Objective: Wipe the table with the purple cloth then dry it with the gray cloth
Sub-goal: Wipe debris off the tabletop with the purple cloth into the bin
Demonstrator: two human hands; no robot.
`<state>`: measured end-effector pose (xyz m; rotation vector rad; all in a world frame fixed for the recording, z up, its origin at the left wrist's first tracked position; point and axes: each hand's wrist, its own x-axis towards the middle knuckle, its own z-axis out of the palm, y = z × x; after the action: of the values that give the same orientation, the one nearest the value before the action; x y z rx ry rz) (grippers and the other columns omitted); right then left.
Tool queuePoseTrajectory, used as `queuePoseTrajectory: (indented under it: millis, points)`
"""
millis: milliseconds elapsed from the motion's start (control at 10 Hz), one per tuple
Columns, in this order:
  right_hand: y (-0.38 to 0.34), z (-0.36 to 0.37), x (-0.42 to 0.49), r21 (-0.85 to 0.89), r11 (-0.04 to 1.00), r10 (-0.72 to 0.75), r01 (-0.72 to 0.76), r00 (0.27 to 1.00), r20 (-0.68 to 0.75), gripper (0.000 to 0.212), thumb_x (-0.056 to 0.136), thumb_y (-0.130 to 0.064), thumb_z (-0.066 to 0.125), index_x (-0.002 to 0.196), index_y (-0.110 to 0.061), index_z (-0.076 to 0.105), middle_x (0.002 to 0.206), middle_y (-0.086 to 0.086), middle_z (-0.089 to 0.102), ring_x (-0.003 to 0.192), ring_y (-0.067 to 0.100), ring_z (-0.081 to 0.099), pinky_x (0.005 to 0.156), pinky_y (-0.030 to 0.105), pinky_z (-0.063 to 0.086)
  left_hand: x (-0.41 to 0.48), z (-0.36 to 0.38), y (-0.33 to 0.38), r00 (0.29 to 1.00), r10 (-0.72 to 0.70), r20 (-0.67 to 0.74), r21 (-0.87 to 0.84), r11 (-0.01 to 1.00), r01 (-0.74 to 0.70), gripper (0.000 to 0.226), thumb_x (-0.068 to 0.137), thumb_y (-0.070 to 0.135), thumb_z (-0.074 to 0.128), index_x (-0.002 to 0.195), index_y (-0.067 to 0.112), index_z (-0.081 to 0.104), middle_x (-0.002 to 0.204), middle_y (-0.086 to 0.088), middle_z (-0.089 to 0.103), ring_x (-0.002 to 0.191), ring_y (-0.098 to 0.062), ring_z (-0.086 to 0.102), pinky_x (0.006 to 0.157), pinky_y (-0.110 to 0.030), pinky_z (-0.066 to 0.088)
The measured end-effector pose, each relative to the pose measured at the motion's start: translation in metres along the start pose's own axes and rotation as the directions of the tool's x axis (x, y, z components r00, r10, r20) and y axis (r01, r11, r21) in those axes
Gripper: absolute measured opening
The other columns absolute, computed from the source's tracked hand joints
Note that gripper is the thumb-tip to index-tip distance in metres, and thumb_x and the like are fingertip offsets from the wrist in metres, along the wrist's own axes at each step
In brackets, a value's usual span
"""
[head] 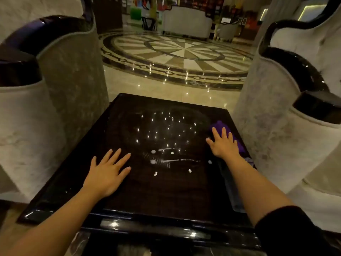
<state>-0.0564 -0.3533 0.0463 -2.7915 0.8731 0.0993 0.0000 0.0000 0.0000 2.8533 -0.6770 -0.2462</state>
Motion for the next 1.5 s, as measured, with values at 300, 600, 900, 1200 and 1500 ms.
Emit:
queuePoseTrajectory:
  millis: [300,600,900,1200,1500]
  points:
    - [0.022,0.005,0.045,-0.014,0.998,0.054,-0.054,0.998,0.014,0.056,0.095,-0.047,0.026,0.142,-0.029,0.003,0.154,0.016,0.001,0.139,0.039,0.007,0.112,0.053,0.012,-0.001,-0.002,0.000,1.000,0.009,-0.029,0.016,1.000,-0.008,0.053,0.090,0.054,0.021,0.140,0.041,0.007,0.156,0.006,0.003,0.143,-0.017,-0.005,0.114,-0.052,-0.002]
    - [0.027,0.009,0.064,-0.002,0.999,-0.032,0.032,0.999,-0.023,0.048,0.098,-0.034,0.026,0.142,-0.025,0.011,0.153,0.017,0.014,0.134,0.041,0.022,0.108,0.049,0.025,-0.001,-0.004,0.003,1.000,0.000,-0.024,0.027,1.000,0.001,0.053,0.091,0.053,0.022,0.140,0.041,0.007,0.156,0.006,0.002,0.143,-0.017,-0.006,0.114,-0.052,-0.002]
    - [-0.043,0.020,0.056,0.018,0.978,-0.207,0.207,0.978,0.004,0.042,0.099,-0.032,0.024,0.140,-0.031,0.017,0.154,0.011,0.015,0.135,0.038,0.022,0.107,0.048,0.027,-0.002,-0.004,0.003,1.000,0.008,-0.023,0.032,0.999,-0.008,0.053,0.091,0.053,0.022,0.140,0.040,0.007,0.156,0.005,0.003,0.143,-0.018,-0.006,0.114,-0.053,-0.002]
    - [-0.108,0.040,0.012,0.218,0.894,-0.401,0.391,0.916,-0.002,0.049,0.092,-0.029,0.048,0.137,-0.025,0.030,0.129,0.022,0.050,0.114,0.036,0.049,0.093,0.041,0.041,-0.003,-0.006,0.004,0.999,0.023,-0.026,0.006,1.000,-0.023,0.052,0.092,0.052,0.024,0.141,0.038,0.011,0.156,0.003,0.005,0.143,-0.020,-0.004,0.113,-0.054,-0.002]
    - [-0.118,0.053,-0.061,0.246,0.821,-0.538,0.515,0.842,0.032,0.044,0.090,-0.028,0.050,0.133,-0.027,0.038,0.120,0.014,0.050,0.107,0.026,0.048,0.085,0.028,0.033,-0.005,-0.002,0.002,0.999,0.037,-0.030,0.008,0.999,-0.037,0.051,0.093,0.049,0.022,0.141,0.036,0.010,0.156,0.001,0.005,0.143,-0.022,-0.004,0.113,-0.055,-0.002]
